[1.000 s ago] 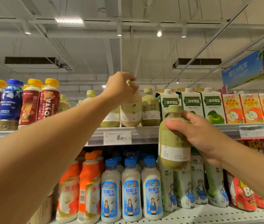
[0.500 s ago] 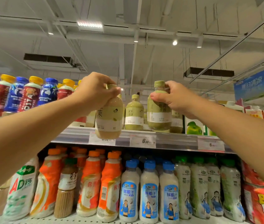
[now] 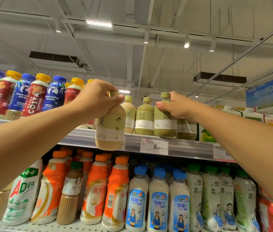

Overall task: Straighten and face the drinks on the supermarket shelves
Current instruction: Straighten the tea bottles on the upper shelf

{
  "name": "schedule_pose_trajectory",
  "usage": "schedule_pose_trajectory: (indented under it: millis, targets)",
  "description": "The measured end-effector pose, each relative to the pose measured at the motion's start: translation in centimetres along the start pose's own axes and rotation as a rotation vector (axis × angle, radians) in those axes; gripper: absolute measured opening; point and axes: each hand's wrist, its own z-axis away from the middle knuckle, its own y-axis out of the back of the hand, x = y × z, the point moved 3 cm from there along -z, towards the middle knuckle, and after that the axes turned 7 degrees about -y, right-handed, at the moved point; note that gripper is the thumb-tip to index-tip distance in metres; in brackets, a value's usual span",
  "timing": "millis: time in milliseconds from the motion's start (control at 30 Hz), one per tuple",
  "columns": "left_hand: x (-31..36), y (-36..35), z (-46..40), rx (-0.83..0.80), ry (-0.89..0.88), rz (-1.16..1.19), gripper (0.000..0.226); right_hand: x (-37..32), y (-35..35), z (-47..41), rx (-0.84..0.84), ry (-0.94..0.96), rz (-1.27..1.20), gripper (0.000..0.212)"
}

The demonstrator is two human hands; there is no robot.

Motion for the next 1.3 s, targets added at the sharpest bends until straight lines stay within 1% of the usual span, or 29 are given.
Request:
schedule_pose_trajectory:
  millis: [67, 133, 233, 300, 367, 400, 467, 700, 1000, 1067, 1100, 1133, 1167, 1200, 1233, 1267, 1300]
  targets:
    - [0.2, -0.6, 0.1, -0.022, 0.0, 0.025, 0.033, -0.3, 0.0, 0.0, 0.014, -0.006, 0.101, 0.057]
    - [0.4, -1.0, 0.1, -0.025, -0.005, 0.036, 0.029, -0.5, -0.2, 0.1, 0.042, -0.015, 0.167, 0.058]
    - [0.8, -1.3, 0.2, -0.028, -0.003, 0.048, 0.026, -0.2, -0.5, -0.1, 0.059, -0.062, 0.187, 0.082]
    - [1.0, -1.4, 0.2, -0.038, -0.008, 0.042, 0.027, -0.3, -0.6, 0.3, 0.063, -0.05, 0.208, 0.099]
    - [1.1, -1.6, 0.3, -0.045, -0.007, 0.044, 0.029, -0.5, -0.9, 0.8, 0.066, 0.005, 0.318, 0.115]
    - [1.1, -1.6, 0.3, -0.048, -0.008, 0.041, 0.03, -0.5, -0.9, 1.0, 0.078, 0.025, 0.382, 0.117]
    - [1.2, -1.8, 0.3, -0.05, -0.013, 0.022, 0.03, -0.4, -0.8, 1.0, 0.105, 0.031, 0.451, 0.116]
    - [0.8, -1.7, 0.4, -0.055, -0.03, 0.001, 0.03, -0.1, -1.4, 0.5, 0.148, -0.001, 0.546, 0.112]
    - [0.3, -1.8, 1.0, -0.069, 0.0, 0.031, 0.031, 0.2, -2.8, 0.0, 0.096, -0.089, 0.622, 0.115]
    - [0.5, -1.8, 1.0, -0.064, 0.007, 0.023, 0.035, -1.0, -3.0, 1.2, 0.149, -0.039, 0.645, 0.108]
    - [0.5, -1.8, 1.0, -0.055, 0.01, 0.019, 0.036, -1.9, -3.2, 2.1, 0.21, 0.03, 0.6, 0.097]
    - [0.6, -1.8, 1.0, -0.045, 0.016, 0.02, 0.037, -3.0, -3.4, 3.2, 0.245, 0.116, 0.475, 0.084]
    - [0.6, -1.7, 1.0, -0.034, 0.024, 0.026, 0.038, -4.1, -3.8, 4.4, 0.212, 0.194, 0.276, 0.076]
    - [0.6, -1.6, 1.1, -0.022, 0.035, 0.033, 0.038, -5.1, -4.4, 5.8, 0.105, 0.25, 0.053, 0.074]
    - [0.6, -1.6, 1.1, -0.01, 0.045, 0.041, 0.038, -6.0, -5.2, 7.1, -0.045, 0.282, -0.136, 0.072]
    - [0.5, -1.5, 1.1, 0.001, 0.058, 0.058, 0.038, -6.7, -5.8, 8.2, -0.176, 0.298, -0.284, 0.068]
    - [0.5, -1.4, 1.2, 0.016, 0.075, 0.086, 0.037, -7.2, -6.3, 8.9, -0.266, 0.291, -0.396, 0.063]
